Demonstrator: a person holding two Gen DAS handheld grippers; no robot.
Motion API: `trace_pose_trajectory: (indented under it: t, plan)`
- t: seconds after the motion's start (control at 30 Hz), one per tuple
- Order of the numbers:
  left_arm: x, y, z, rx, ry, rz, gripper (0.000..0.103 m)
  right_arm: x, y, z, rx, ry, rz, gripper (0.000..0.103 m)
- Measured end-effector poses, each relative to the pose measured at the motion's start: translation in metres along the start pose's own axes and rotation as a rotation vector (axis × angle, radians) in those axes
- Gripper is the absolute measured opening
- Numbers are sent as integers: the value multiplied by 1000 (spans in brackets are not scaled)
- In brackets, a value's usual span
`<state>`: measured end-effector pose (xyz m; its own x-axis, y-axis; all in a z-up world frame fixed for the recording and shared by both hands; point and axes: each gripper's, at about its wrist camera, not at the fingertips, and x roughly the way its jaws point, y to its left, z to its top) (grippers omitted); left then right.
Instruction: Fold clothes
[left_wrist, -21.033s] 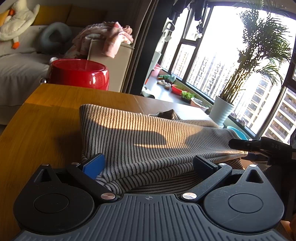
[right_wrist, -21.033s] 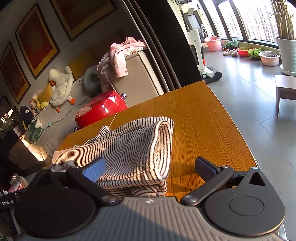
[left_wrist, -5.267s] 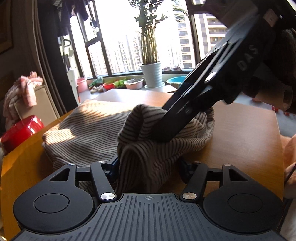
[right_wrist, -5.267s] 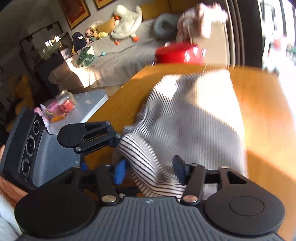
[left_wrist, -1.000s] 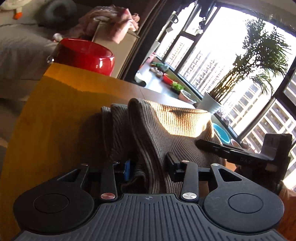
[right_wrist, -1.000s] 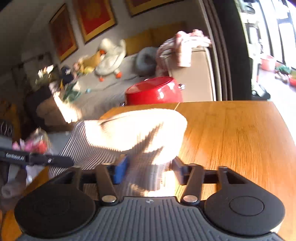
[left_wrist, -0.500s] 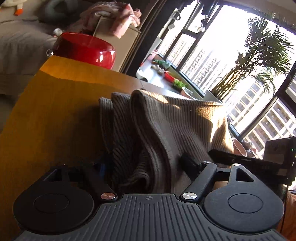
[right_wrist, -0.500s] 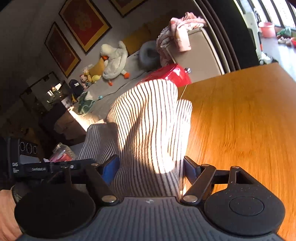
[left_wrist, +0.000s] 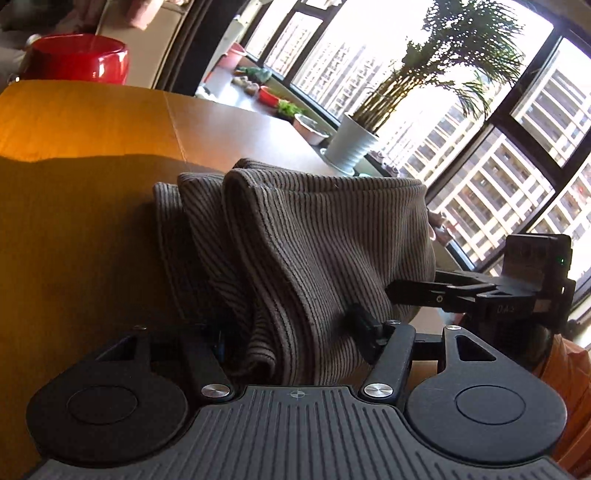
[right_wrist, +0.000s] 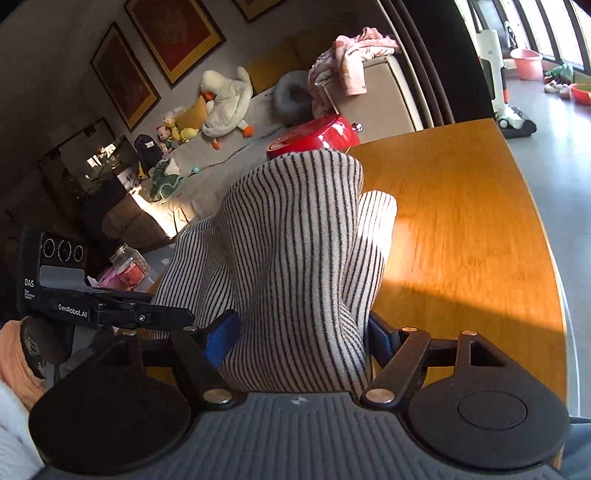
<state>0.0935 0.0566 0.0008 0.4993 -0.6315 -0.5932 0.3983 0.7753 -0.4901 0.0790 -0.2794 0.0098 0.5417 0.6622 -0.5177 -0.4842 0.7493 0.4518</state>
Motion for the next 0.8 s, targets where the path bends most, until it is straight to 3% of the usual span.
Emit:
trace_pose_trajectory:
  t: [0.13, 0.23, 0.3, 0.4, 0.47, 0.53, 0.6, 0.67, 0.8]
  plan:
    - [-11, 6, 5, -4, -29, 6, 69, -9, 11, 10, -67, -63, -89, 74]
    - [-27, 17, 8, -22, -74, 13, 80, -13, 30, 21, -169, -132, -149, 74]
    - [-36, 28, 12, -39, -110, 37, 79, -15, 43, 28, -237, -178, -189, 74]
    - [-41, 40, 16, -42, -133, 57, 63, -9, 75, 37, -411, -224, -211, 79]
    - [-43, 40, 14, -26, -135, 30, 50, 4, 95, 43, -520, -183, -170, 80]
    - [-45, 40, 13, -9, -137, 2, 46, 25, 106, 50, -588, -118, -164, 80]
    - [-46, 41, 11, 7, -139, -25, 46, 45, 109, 57, -658, -65, -216, 80]
    - [-48, 41, 10, 24, -141, -52, 46, 58, 99, 64, -645, -16, -264, 83]
    - [-51, 41, 7, 57, -145, -106, 48, 43, 72, 60, -478, -45, -224, 86]
